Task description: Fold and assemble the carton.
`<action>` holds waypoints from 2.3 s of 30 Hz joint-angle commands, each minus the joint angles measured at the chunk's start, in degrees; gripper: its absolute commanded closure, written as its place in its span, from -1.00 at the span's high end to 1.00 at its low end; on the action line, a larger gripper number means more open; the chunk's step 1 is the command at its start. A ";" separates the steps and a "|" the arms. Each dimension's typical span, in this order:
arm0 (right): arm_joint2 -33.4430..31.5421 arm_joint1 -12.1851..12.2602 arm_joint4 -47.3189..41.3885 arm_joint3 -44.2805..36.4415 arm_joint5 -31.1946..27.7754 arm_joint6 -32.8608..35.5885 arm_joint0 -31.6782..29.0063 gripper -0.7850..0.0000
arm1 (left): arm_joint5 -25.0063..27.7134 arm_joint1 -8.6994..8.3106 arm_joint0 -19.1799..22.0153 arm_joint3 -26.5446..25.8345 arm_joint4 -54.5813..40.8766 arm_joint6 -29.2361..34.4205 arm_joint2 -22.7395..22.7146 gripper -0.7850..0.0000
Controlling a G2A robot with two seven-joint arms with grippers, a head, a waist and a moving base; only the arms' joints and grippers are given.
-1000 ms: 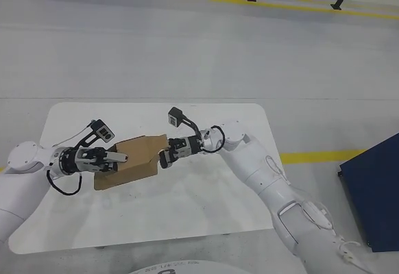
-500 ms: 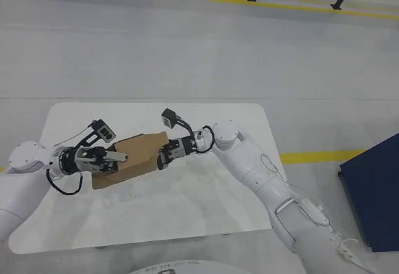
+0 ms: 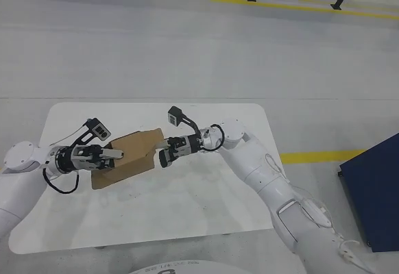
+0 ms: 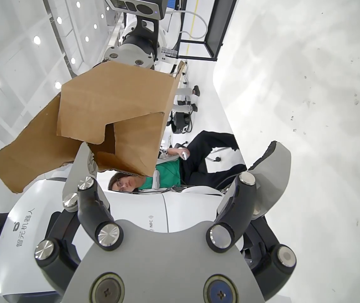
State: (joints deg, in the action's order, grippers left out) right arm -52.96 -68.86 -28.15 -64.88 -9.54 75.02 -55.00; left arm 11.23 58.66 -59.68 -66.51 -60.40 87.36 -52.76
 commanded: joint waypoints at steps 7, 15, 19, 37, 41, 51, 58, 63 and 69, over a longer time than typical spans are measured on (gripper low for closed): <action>-3.97 1.29 -2.82 -3.38 -4.17 2.06 -3.97 1.00 | -12.92 0.00 -0.53 -0.39 -7.52 0.64 2.83 -1.00; -6.22 2.05 -4.01 -5.39 -5.06 2.41 -6.08 1.00 | -17.96 -1.17 0.79 -0.10 -10.13 0.64 5.81 -1.00; -6.29 2.17 -3.55 -5.98 -4.83 2.03 -6.36 1.00 | -18.42 -1.62 1.45 -0.27 -10.70 0.64 7.44 -1.00; -4.46 1.85 -2.56 -5.85 -2.81 1.53 -4.98 1.00 | -19.10 -1.91 3.30 0.30 -17.10 0.64 11.08 -1.00; -4.46 1.85 -2.56 -5.85 -2.81 1.53 -4.98 1.00 | -19.10 -1.91 3.30 0.30 -17.10 0.64 11.08 -1.00; -9.72 2.39 -14.88 -6.76 -5.36 5.88 -6.84 1.00 | -31.01 0.47 4.97 3.47 -32.40 -2.84 14.90 -1.00; -12.76 2.11 -28.27 -4.71 -3.97 11.38 -6.02 1.00 | -37.39 0.76 7.11 4.20 -46.48 -9.20 22.60 -1.00; -11.59 1.11 -32.70 -1.69 -3.62 12.61 -3.58 1.00 | -43.86 0.46 8.83 3.84 -54.69 -15.66 26.12 -1.00; -11.53 1.02 -32.94 -1.05 -3.54 12.98 -3.22 1.00 | -47.03 -0.47 9.64 3.34 -57.59 -18.83 27.47 -1.00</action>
State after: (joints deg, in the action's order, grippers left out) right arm -64.48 -67.85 -61.09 -65.92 -13.07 88.02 -58.21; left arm -35.43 58.36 -50.09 -63.30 -117.75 68.90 -25.41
